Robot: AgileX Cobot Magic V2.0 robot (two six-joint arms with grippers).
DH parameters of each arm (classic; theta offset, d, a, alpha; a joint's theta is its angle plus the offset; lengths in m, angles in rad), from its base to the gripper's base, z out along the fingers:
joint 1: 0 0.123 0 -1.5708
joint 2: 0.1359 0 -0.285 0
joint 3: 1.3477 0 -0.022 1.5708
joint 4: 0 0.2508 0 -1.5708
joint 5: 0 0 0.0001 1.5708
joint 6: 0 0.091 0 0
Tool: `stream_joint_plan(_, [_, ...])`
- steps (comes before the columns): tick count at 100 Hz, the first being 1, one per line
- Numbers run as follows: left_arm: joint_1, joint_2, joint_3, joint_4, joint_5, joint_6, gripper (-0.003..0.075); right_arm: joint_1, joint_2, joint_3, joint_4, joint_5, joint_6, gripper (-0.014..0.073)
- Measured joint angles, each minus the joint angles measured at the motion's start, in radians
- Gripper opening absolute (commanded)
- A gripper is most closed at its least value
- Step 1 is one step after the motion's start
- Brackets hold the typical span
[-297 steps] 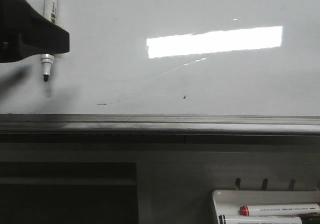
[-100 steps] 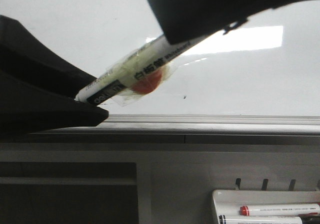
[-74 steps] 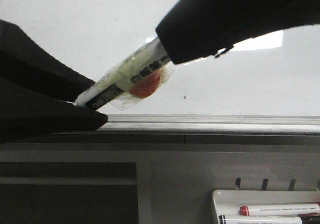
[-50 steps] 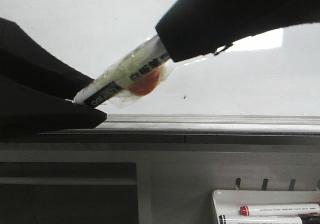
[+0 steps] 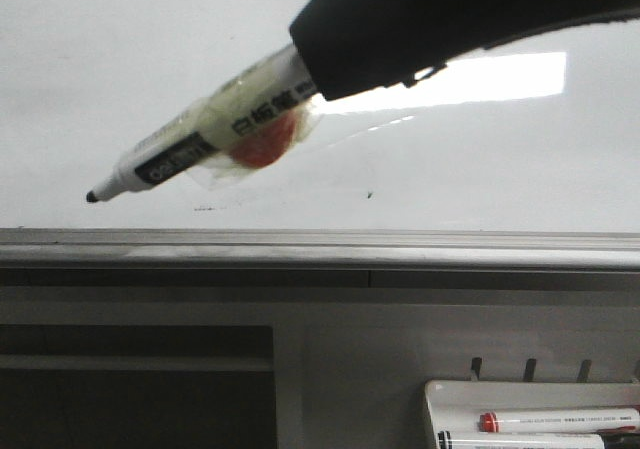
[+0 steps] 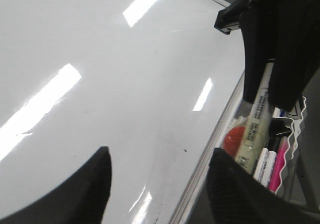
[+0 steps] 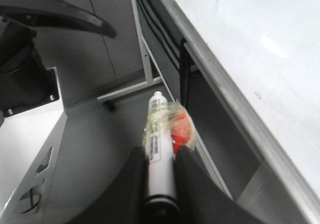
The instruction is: Write number 2 on whiteboard
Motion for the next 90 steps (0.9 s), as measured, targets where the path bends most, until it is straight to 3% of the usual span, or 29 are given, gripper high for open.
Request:
stream_joint_plan(11, [0.013,-0.089,0.0,-0.027,0.056,0.0,-0.0022,0.0,0.0,0.0,-0.003,-0.088,-0.002,-0.0071])
stream_joint_plan(40, [0.19,-0.154,0.0,-0.241,0.078,-0.002,-0.002,-0.002,0.053,-0.063,-0.059,-0.15,-0.002,-0.0071])
stream_joint_plan(67, [0.411,-0.154,0.008,-0.425,-0.021,-0.002,-0.002,-0.06,0.104,-0.105,-0.063,-0.173,0.026,-0.0071])
stream_joint_plan(90, [0.483,-0.154,0.01,-0.526,-0.036,-0.004,-0.002,-0.061,0.106,-0.108,-0.063,-0.214,0.032,-0.0071])
